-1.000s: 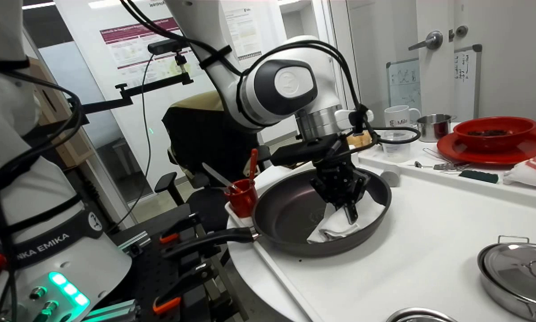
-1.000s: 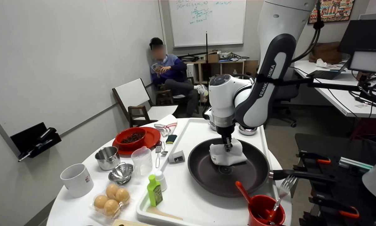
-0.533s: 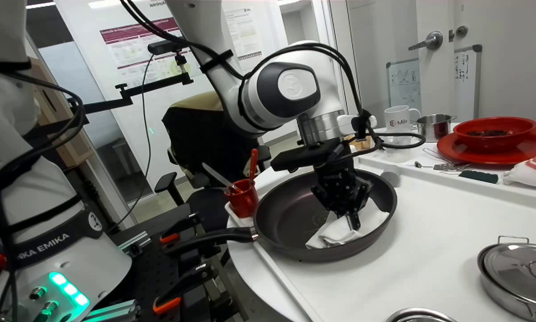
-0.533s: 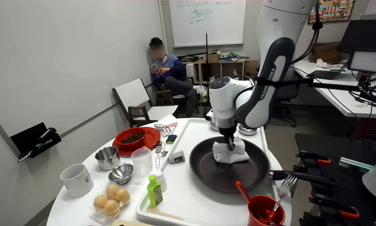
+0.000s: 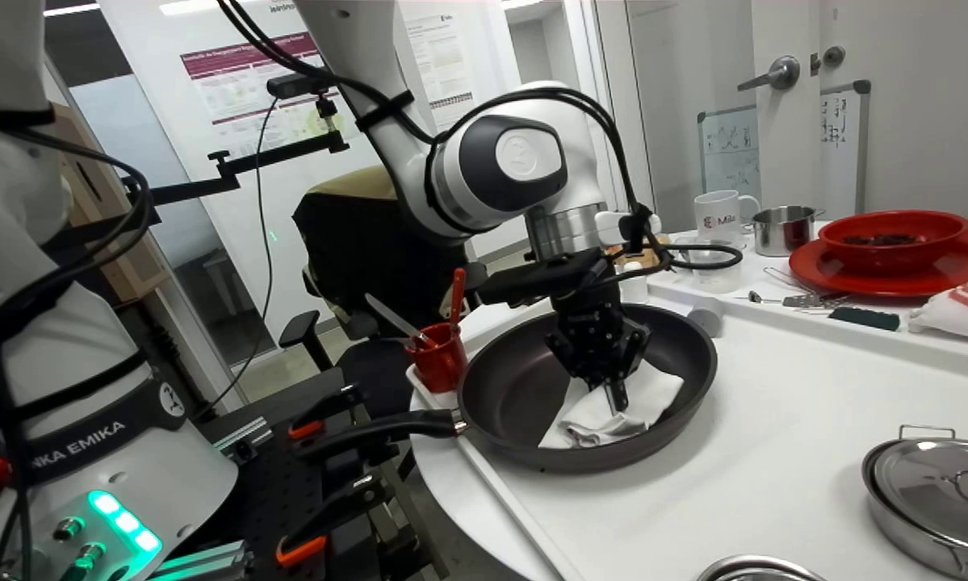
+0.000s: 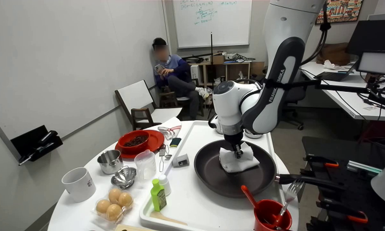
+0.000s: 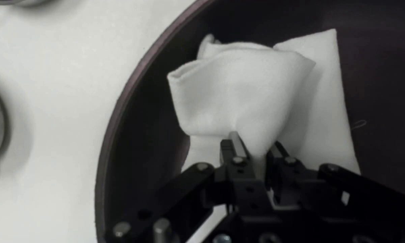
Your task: Pick up the white cloth, wipe the pan and put the white cloth down
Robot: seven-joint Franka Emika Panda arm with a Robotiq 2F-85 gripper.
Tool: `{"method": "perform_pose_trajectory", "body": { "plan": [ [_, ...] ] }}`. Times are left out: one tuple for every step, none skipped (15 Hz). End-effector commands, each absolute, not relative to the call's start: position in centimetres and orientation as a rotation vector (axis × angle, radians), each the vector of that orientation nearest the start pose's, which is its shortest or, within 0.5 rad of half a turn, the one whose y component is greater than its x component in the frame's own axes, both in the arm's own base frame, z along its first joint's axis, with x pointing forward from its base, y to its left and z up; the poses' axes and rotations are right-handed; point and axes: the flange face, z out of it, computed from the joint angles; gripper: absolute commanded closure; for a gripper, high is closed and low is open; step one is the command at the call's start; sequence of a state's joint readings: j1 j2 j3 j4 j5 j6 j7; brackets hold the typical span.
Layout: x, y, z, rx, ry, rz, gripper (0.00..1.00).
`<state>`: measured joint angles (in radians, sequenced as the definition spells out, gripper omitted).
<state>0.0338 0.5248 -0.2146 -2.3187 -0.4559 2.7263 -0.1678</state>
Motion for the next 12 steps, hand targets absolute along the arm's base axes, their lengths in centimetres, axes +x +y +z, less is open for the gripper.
{"method": "perform_pose_trajectory", "body": {
  "plan": [
    [47.7, -6.6, 11.5, -3.239, -0.820, 0.349, 0.91],
    [47.5, -6.2, 11.5, -3.231, -0.837, 0.370, 0.91],
    [47.4, -5.9, 11.4, -3.224, -0.855, 0.390, 0.91],
    [47.3, -5.6, 11.4, -3.217, -0.871, 0.408, 0.91],
    [47.1, -5.2, 11.3, -3.209, -0.891, 0.430, 0.91],
    [47.0, -4.9, 11.2, -3.203, -0.906, 0.445, 0.91],
    [46.8, -4.5, 11.1, -3.197, -0.921, 0.460, 0.91],
    [46.7, -4.1, 11.0, -3.190, -0.932, 0.476, 0.91],
    [46.6, -3.7, 10.9, -3.180, -0.937, 0.501, 0.91],
    [46.6, -3.3, 10.7, -3.173, -0.942, 0.525, 0.91],
    [46.6, -2.7, 10.6, -3.168, -0.946, 0.538, 0.91],
    [46.5, -2.2, 10.5, -3.156, -0.957, 0.550, 0.91]
  ]
}}
